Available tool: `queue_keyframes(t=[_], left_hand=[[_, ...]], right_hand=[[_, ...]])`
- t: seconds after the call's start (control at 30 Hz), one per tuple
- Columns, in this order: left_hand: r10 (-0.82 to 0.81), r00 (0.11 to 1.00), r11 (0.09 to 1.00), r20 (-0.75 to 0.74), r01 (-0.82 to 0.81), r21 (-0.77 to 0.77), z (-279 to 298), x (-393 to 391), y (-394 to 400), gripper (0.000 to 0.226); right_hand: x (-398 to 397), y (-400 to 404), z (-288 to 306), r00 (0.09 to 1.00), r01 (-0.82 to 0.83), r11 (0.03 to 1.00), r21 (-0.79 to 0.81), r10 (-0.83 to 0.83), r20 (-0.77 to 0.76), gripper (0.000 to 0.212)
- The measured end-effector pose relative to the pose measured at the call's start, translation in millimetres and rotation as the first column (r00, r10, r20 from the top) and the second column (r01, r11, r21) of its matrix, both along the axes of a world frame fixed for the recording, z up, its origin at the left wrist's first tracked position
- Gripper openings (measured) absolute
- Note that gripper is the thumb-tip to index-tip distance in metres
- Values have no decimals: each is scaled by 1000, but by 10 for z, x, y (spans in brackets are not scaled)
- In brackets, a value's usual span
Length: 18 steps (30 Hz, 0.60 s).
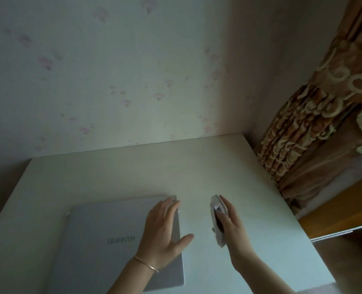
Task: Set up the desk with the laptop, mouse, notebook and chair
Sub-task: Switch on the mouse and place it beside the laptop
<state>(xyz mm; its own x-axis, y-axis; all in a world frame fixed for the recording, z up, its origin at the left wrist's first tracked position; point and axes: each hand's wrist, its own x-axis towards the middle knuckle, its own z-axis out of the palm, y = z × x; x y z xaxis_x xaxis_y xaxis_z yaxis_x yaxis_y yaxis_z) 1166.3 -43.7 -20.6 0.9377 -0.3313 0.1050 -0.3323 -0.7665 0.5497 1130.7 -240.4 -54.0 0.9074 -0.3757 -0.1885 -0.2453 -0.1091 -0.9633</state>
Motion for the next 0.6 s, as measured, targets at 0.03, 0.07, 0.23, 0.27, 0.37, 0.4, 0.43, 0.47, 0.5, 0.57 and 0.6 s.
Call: queue_keyframes(t=[0.03, 0.07, 0.23, 0.27, 0.37, 0.4, 0.43, 0.47, 0.5, 0.57, 0.6], left_hand=[[49, 999, 997, -11, -48, 66, -164, -8, 54, 81], [87, 996, 989, -21, -84, 120, -302, -16, 92, 78], [153, 988, 951, -38, -137, 277, -721, -3, 116, 72], [159, 986, 946, -41, -141, 291, -782, 5, 114, 71], [185, 981, 933, -51, -159, 324, -935, 26, 114, 71], [193, 980, 929, -50, -166, 331, -974, 32, 119, 71], [199, 979, 926, -48, -172, 336, -1007, 39, 122, 71], [201, 979, 924, -44, -175, 339, -1038, 44, 127, 71], [201, 979, 924, -42, -175, 340, -1063, 45, 132, 71], [196, 980, 924, -36, -173, 342, -1093, 44, 141, 70], [195, 980, 924, -34, -172, 342, -1102, 44, 145, 70]], right_hand=[[21, -7, 11, 1000, -23, 997, -76, 24, 16, 36], [243, 13, 42, 999, 5, 985, -174, 3, 48, 39], [221, 214, -358, 987, -119, 597, -794, 155, -32, 51], [297, 242, -418, 985, -149, 547, -824, 158, -73, 52], [371, 364, -553, 986, -165, 442, -882, 107, -130, 54], [362, 381, -607, 984, -179, 434, -883, 99, -150, 55], [356, 390, -655, 983, -184, 420, -889, 90, -161, 56], [351, 392, -693, 980, -197, 407, -892, 91, -175, 56], [347, 392, -739, 979, -204, 399, -894, 91, -183, 56], [337, 402, -784, 979, -202, 373, -905, 86, -183, 57], [330, 407, -802, 979, -203, 376, -904, 84, -185, 58]])
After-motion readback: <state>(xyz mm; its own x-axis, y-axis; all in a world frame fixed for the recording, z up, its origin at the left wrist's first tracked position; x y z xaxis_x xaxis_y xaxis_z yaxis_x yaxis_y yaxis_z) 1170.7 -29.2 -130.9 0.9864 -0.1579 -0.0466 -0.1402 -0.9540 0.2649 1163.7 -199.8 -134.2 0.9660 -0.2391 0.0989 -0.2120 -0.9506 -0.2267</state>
